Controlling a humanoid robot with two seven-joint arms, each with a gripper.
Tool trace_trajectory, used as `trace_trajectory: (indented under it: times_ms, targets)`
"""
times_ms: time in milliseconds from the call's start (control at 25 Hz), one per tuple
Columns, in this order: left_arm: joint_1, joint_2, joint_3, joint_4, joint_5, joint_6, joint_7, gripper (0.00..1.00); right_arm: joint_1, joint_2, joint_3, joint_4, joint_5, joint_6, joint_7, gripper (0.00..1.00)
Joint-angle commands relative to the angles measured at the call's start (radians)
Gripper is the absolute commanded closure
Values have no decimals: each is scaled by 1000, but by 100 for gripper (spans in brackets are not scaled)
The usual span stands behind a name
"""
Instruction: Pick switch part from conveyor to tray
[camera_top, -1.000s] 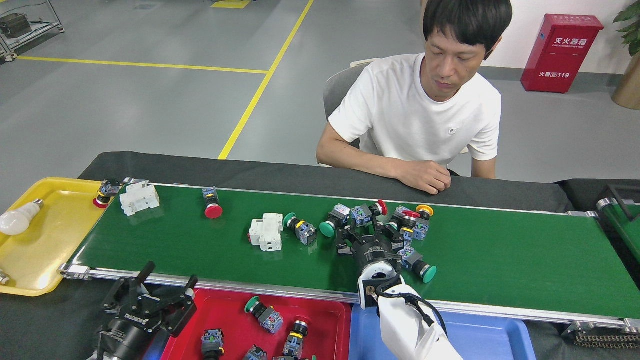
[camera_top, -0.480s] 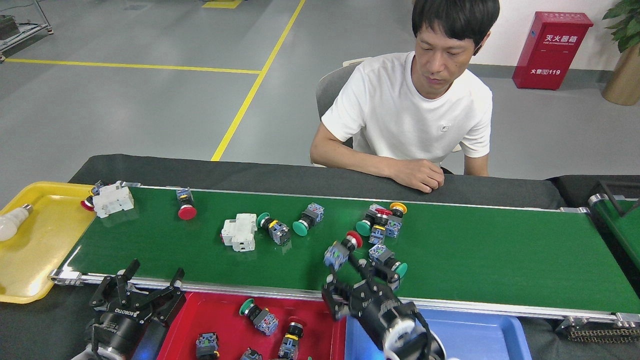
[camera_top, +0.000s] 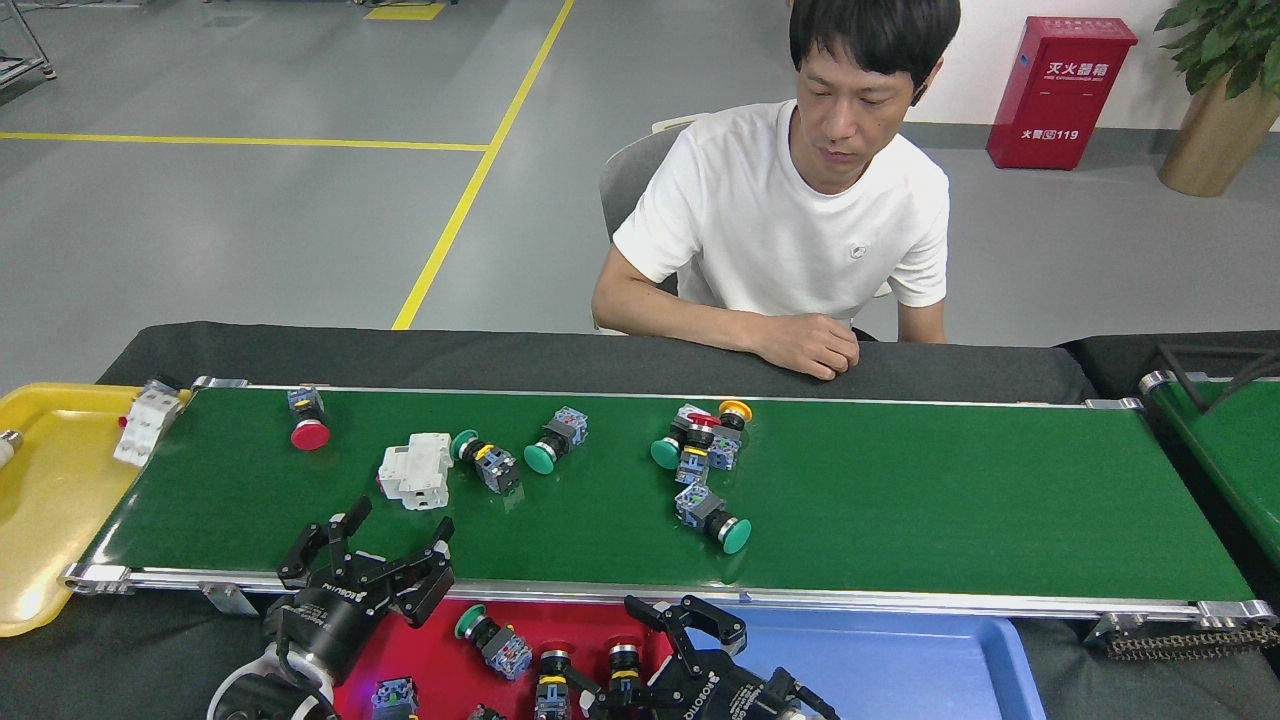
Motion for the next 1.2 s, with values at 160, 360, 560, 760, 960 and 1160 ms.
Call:
trace_trajectory:
  times_ms: [160,360,560,760,960,1160]
  targets:
    - [-121,19,9,140,0,132,-5,0,-22,49,-372,-11,-3,-4,-108,2]
    - [-146,30,5,197,-2,197,-5,0,14,43,-591,64,6,72,-221,3]
    - [-247,31,0,335,-2,310,6,2,127,7,-693,110,3,164,-303,2]
    - [-299,44,-6,413,-3,348,9,65,181,1,-697,101,4,179,-364,2]
    - [-299,54,-6,405,9,336,9,86,199,6,-688,68,33,179,-364,2]
    - [-218,42,-9,96,98,138,1,84,228,7,-688,61,47,179,-364,2]
